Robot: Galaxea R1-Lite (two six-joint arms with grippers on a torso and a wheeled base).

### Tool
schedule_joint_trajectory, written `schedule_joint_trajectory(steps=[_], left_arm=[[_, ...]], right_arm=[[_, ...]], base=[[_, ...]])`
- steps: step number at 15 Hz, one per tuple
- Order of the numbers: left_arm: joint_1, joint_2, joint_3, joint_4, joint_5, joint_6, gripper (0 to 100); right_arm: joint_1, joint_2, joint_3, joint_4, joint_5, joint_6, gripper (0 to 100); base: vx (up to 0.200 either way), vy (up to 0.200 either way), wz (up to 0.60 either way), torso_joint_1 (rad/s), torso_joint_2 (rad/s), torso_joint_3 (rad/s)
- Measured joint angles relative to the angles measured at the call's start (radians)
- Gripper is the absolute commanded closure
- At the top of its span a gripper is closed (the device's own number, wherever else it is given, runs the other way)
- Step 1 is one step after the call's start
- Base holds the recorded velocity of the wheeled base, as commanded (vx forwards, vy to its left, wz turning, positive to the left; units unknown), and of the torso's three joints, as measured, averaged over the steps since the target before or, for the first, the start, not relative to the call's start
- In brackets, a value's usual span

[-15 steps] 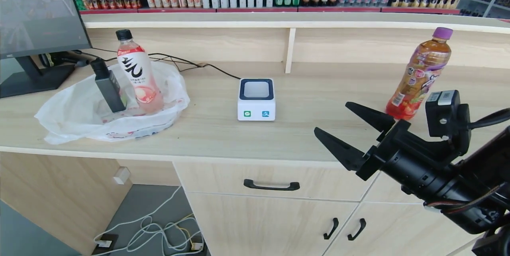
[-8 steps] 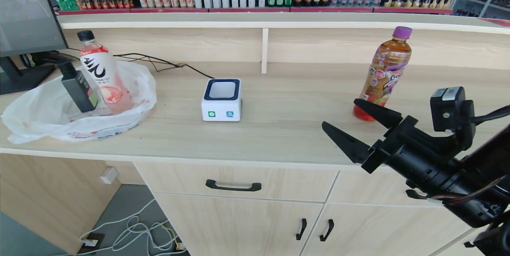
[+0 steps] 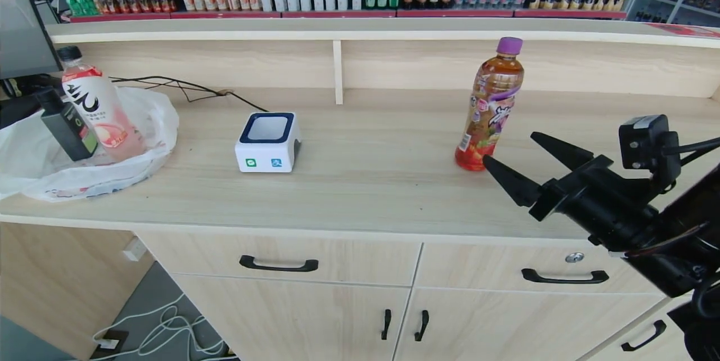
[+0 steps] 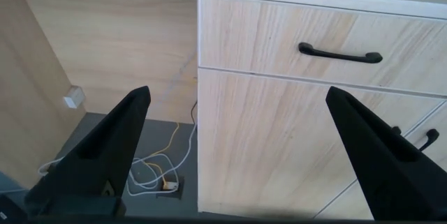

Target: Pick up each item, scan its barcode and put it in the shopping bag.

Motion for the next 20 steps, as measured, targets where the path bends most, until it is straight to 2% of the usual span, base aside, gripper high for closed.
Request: schedule_joint_trajectory(steps=[4,7,10,16,18,20], left_arm=[[0.001,0.000,0.000,0.000,0.000,0.001,0],[0.001,0.000,0.000,0.000,0.000,0.002,0],[0.001,0.000,0.000,0.000,0.000,0.003,0],[0.000,0.000,0.000,0.000,0.000,0.003,0],[0.001,0.000,0.000,0.000,0.000,0.003,0],[0.001,0.000,0.000,0.000,0.000,0.003,0]], right_arm=[[-0.010,0.047,-0.069,-0.001,-0.017,-0.009,0],[-0.004,0.109,-0.153,-0.001,-0.077,-0.010,0],[0.027,0.168,-0.243,-0.001,-0.167,0.053,0],[0.007,0.228,-0.273,0.000,-0.187,0.047,0],[0.006,0.237,-0.290,-0.001,-0.262,0.038,0],[0.009,0.244,-0.300,-0.001,-0.271,0.037,0]], base=[[0.000,0.000,0.00,0.000,0.00,0.000],[0.000,0.000,0.00,0.000,0.00,0.000],[0.000,0.000,0.00,0.000,0.00,0.000],[0.000,0.000,0.00,0.000,0.00,0.000],[0.000,0.000,0.00,0.000,0.00,0.000],[0.000,0.000,0.00,0.000,0.00,0.000]])
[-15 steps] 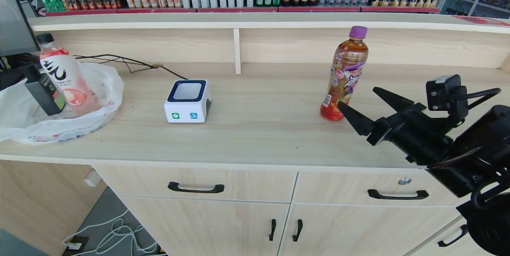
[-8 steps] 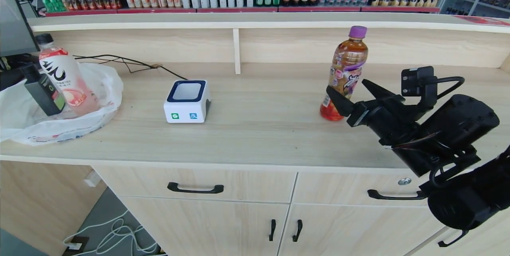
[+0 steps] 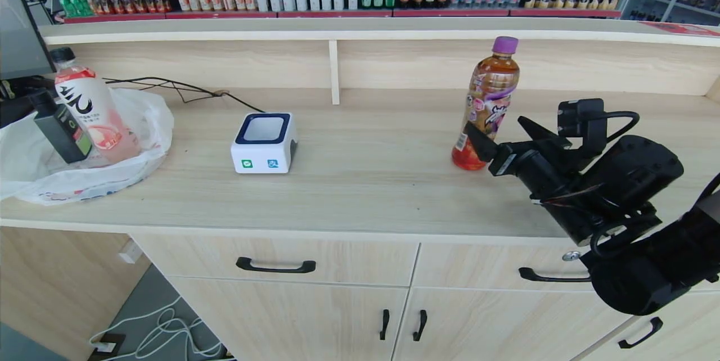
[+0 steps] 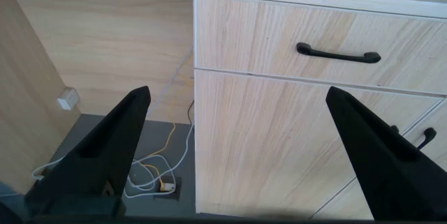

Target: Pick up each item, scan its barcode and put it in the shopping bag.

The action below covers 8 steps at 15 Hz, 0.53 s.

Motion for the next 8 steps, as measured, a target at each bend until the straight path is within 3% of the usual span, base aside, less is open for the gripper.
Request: schedule_joint_trajectory(steps=[8], left_arm=[[0.000,0.000,0.000,0.000,0.000,0.000,0]], right_arm=[[0.007,0.049,-0.061,0.001,0.000,-0.036,0]], base=[[0.000,0.000,0.00,0.000,0.00,0.000]])
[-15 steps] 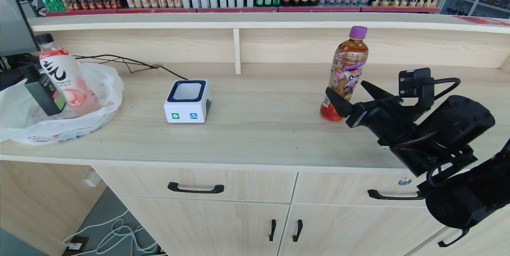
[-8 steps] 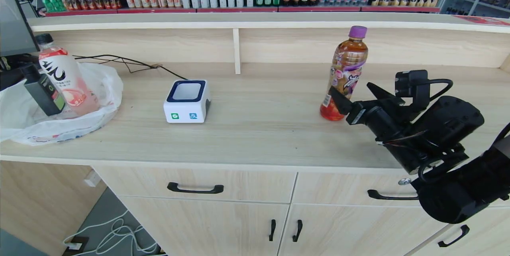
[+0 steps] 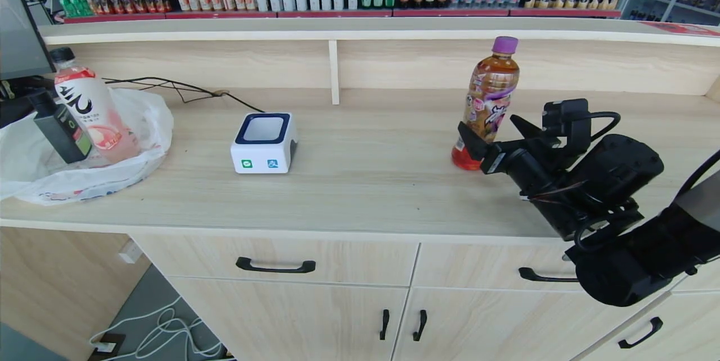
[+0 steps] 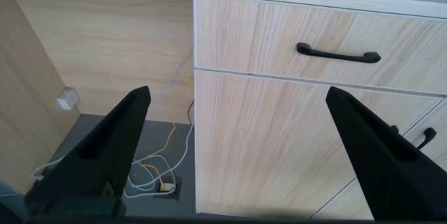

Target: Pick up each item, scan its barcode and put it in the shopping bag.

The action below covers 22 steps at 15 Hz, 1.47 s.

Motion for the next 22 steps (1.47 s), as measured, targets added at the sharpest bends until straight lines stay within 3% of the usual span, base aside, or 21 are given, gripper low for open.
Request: schedule_joint_trajectory(steps=[8,15,16,22], left_arm=[[0.001,0.000,0.000,0.000,0.000,0.000,0],[0.000,0.000,0.000,0.000,0.000,0.000,0],[0.000,0.000,0.000,0.000,0.000,0.000,0],[0.000,0.000,0.000,0.000,0.000,0.000,0]], right_arm=[[0.001,0.106,-0.208,0.026,0.006,-0.010,0],[0.025,0.129,-0.231,0.039,0.005,-0.008,0],[0.027,0.129,-0.231,0.039,0.005,-0.007,100],[0.030,0.136,-0.206,0.002,0.010,-0.005,100]], base=[[0.000,0.000,0.00,0.000,0.00,0.000],[0.000,0.000,0.00,0.000,0.00,0.000],[0.000,0.000,0.00,0.000,0.00,0.000],[0.000,0.000,0.00,0.000,0.00,0.000]])
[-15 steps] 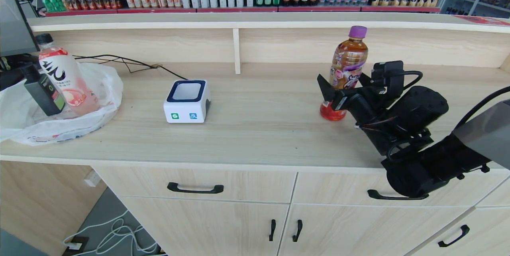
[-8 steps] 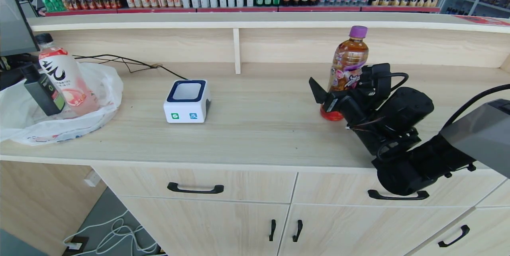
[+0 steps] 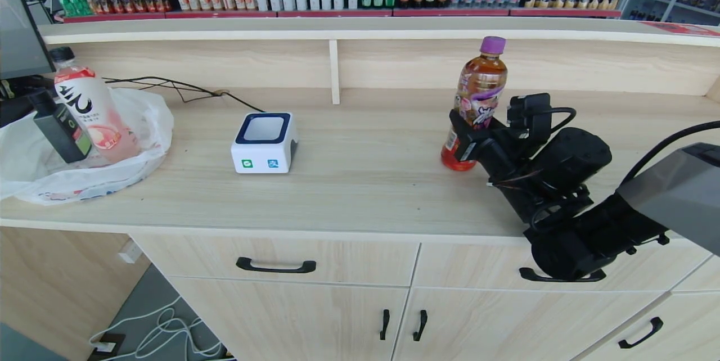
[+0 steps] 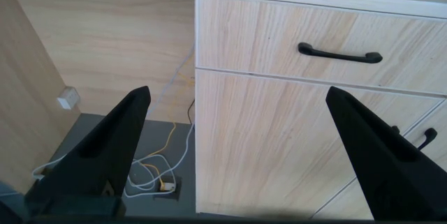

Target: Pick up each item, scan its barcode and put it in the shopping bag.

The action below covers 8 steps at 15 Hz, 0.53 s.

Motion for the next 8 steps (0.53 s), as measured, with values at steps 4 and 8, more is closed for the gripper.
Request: schedule_joint_trajectory(steps=[4,8], left_arm=[[0.000,0.000,0.000,0.000,0.000,0.000,0],[0.000,0.000,0.000,0.000,0.000,0.000,0]], right_arm=[[0.003,0.007,0.008,-0.004,-0.001,0.008,100],[0.004,0.004,0.008,-0.002,-0.002,0.011,100]], base=[[0.000,0.000,0.00,0.000,0.00,0.000],[0.000,0.000,0.00,0.000,0.00,0.000]])
